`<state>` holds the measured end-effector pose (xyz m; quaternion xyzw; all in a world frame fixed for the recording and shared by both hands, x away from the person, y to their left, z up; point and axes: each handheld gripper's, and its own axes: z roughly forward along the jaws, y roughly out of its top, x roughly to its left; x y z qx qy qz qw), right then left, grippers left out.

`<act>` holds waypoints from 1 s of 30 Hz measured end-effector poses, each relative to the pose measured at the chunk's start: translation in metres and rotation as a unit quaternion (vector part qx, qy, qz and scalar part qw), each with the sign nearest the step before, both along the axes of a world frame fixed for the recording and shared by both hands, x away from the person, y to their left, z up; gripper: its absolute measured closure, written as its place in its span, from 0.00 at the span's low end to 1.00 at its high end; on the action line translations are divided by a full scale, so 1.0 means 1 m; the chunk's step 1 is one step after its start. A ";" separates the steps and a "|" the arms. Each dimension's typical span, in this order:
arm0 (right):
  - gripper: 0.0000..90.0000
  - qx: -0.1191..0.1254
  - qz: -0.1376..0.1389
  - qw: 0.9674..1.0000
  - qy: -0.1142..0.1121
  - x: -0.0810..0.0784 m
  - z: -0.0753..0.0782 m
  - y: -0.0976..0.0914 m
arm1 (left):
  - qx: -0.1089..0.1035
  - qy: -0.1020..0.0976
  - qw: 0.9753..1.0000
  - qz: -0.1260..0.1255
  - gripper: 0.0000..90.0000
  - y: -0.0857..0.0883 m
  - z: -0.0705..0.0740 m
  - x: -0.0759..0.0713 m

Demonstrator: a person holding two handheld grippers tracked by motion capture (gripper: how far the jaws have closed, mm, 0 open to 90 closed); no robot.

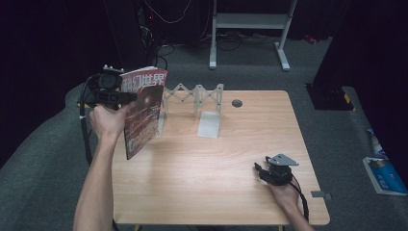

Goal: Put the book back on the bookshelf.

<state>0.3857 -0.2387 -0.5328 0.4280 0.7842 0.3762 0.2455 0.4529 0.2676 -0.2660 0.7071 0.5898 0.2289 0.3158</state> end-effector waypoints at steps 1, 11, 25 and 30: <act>0.49 0.000 0.001 1.000 -0.001 0.000 0.000 0.000 | -0.002 -0.001 1.000 0.002 0.93 0.000 -0.002 0.001; 0.49 0.000 0.000 1.000 -0.001 0.000 0.000 0.000 | 0.001 -0.016 1.000 0.024 0.93 0.002 -0.012 0.010; 0.49 0.000 0.002 1.000 -0.002 -0.001 0.000 0.000 | -0.036 -0.030 0.998 0.040 0.93 0.001 -0.025 0.021; 0.49 0.002 0.002 1.000 -0.001 -0.001 0.000 0.001 | -0.038 -0.052 0.996 0.061 0.93 0.003 -0.033 0.021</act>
